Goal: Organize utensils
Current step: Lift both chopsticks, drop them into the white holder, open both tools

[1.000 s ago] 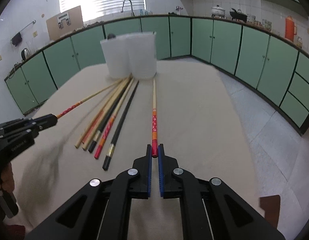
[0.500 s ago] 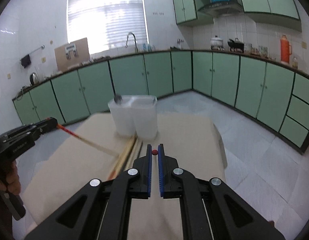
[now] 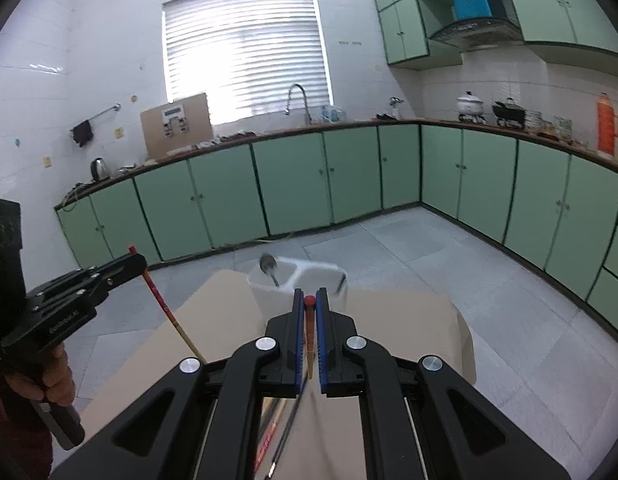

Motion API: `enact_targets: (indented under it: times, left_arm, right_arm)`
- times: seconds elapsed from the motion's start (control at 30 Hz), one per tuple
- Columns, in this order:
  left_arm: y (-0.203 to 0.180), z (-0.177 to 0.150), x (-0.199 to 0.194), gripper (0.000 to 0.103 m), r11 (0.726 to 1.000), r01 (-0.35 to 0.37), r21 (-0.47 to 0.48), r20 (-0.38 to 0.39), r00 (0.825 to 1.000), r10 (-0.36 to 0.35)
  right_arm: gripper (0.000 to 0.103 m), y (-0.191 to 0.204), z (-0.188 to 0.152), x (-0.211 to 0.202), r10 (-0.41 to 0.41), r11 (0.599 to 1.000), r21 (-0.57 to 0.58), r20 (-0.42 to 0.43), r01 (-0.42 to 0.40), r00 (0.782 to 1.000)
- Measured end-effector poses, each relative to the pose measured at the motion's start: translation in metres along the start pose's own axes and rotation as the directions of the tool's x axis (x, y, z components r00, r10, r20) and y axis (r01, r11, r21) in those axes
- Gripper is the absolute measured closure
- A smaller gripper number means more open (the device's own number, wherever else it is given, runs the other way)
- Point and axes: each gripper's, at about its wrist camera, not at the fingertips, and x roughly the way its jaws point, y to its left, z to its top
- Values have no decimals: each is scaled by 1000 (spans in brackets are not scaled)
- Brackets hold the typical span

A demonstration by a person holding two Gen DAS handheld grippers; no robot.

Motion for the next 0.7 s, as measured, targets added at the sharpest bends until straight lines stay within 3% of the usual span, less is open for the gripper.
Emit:
enact_targets:
  times: [0.23,0.4,0.53,0.7]
  left_arm:
    - [-3,54,8,98,1000,-7,6,134,991,6]
    - [-7,84,39,98,998,-62,31,218,974,54]
    - [-5,87,73,98,996,-86,38,217,973,76]
    - [9,74,119,98,995,-99,24,139,986,95]
  right_arm:
    - [97,-5,58,5,22,1000,-24,89,-20,996]
    - [97,-9,80,38,-19,998,-50,81,23,996]
    - [97,-14,79,72,-36,998,-52,34,38,999]
    - [97,-21,69,118,-46,998,-45,-44,44,998]
